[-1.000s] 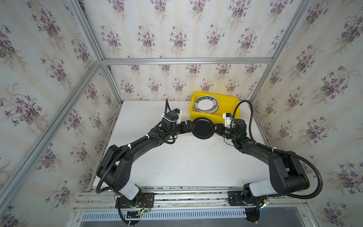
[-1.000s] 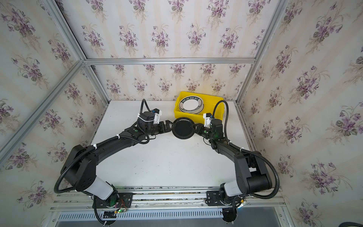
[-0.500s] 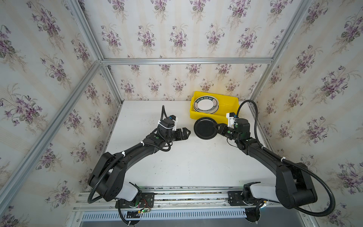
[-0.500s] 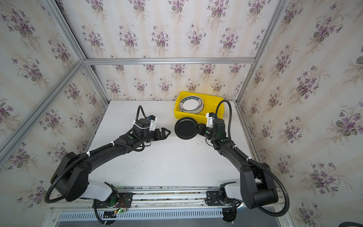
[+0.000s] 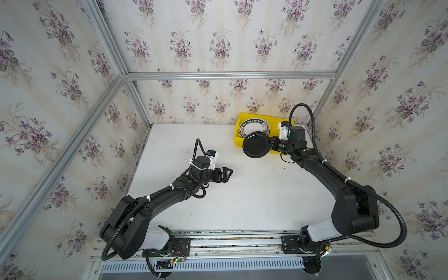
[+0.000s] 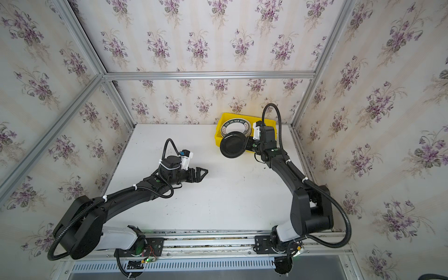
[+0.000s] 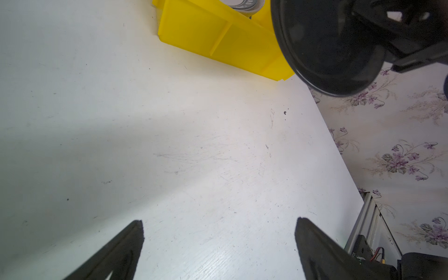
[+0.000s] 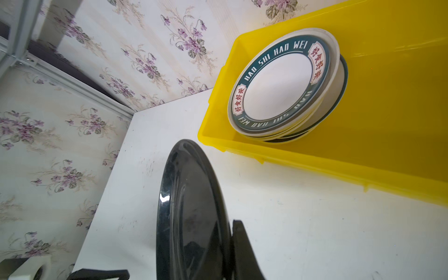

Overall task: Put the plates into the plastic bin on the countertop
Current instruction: 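Carry the black plate with right gripper into the bin while left gripper releases, then lower the black plate onto the stack and open right gripper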

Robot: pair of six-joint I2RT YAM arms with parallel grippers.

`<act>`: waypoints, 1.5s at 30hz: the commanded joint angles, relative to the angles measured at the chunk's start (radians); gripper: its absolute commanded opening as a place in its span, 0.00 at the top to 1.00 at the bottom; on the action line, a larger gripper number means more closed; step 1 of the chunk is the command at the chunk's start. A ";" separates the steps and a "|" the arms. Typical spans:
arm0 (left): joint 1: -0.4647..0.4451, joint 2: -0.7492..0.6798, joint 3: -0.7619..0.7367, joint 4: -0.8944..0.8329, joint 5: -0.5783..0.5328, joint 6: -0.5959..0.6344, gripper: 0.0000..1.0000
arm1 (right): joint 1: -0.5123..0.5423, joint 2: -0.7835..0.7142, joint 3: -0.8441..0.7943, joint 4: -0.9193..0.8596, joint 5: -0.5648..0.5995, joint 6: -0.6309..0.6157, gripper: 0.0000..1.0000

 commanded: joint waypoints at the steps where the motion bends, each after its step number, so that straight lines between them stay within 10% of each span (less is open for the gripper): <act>1: 0.000 -0.006 -0.004 0.052 0.006 0.017 0.00 | -0.009 0.088 0.091 -0.027 0.059 -0.006 1.00; 17: 0.025 0.023 0.004 0.033 -0.005 0.016 0.00 | -0.036 0.444 0.451 -0.030 0.320 0.111 1.00; 34: 0.055 0.064 0.012 0.036 0.043 -0.012 0.00 | -0.005 0.616 0.647 -0.128 0.348 0.086 1.00; 41: 0.065 0.073 0.012 0.039 0.059 -0.019 0.00 | -0.004 0.609 0.663 -0.136 0.332 0.059 0.30; 45: 0.068 0.068 0.010 0.043 0.068 -0.018 0.00 | -0.003 0.572 0.656 -0.158 0.333 0.021 0.23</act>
